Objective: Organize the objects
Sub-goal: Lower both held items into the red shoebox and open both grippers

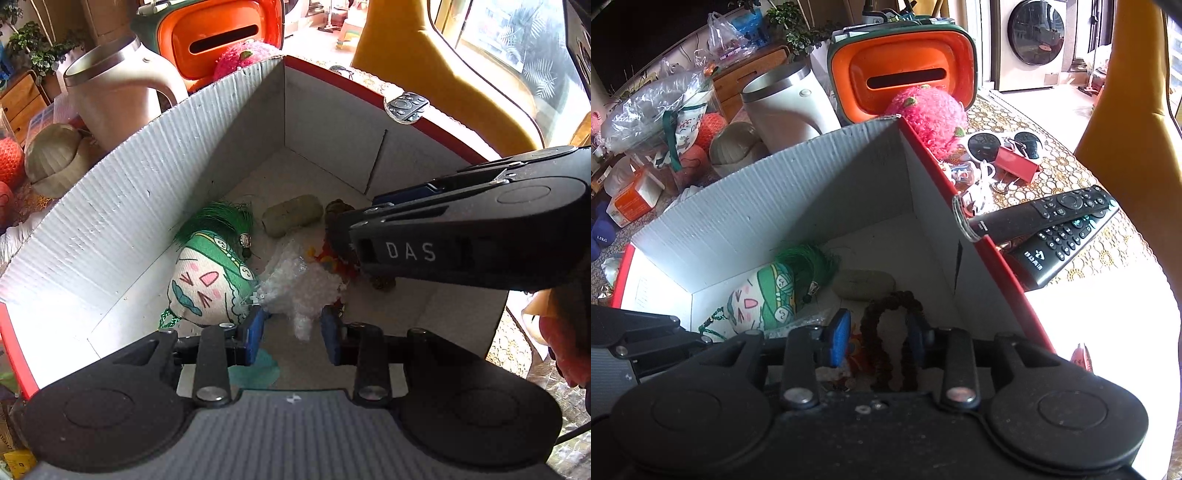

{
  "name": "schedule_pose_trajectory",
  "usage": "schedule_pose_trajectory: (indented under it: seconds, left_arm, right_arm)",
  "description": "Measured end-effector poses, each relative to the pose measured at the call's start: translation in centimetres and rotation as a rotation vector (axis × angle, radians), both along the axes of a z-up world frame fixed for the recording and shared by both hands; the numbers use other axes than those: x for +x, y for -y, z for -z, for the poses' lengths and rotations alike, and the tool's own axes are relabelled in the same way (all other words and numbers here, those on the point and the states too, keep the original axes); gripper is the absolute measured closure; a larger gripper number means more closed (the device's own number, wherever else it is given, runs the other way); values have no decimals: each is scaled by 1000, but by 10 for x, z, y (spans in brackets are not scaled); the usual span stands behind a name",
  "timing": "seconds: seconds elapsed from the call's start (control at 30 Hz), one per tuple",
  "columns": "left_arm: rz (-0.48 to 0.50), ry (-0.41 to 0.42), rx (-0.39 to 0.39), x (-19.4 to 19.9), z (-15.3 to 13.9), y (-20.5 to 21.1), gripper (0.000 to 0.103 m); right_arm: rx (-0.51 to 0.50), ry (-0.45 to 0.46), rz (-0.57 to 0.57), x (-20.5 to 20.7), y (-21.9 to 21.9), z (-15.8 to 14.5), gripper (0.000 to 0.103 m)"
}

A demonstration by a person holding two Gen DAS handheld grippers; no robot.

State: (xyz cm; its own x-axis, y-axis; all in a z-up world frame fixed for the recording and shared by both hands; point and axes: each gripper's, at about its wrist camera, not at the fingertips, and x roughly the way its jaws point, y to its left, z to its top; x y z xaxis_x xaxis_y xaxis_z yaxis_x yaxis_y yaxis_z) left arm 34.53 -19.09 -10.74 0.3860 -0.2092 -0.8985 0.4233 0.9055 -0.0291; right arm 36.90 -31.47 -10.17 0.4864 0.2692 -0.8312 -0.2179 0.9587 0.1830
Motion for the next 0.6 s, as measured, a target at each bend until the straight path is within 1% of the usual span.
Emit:
schedule_pose_trajectory:
  seconds: [0.1,0.17,0.2,0.4,0.6]
  left_arm:
    - [-10,12,-18,-4,-7,-4,69]
    - [-13,26,-28,-8,-12,-7,62]
    - [-14,35,-31,-10,-15,-8,61]
    - [-17,81,-61,-25,-36,-17,61]
    - [-24,126,-84,-45,-61,-32,61]
  right_arm:
    - [0,12,6,-5,1,-5,68]
    - [4,20,7,-8,1,-9,67]
    - [7,24,8,-11,2,-12,67]
    - [19,64,5,-29,1,-32,62]
    - [58,76,15,-48,2,-51,60]
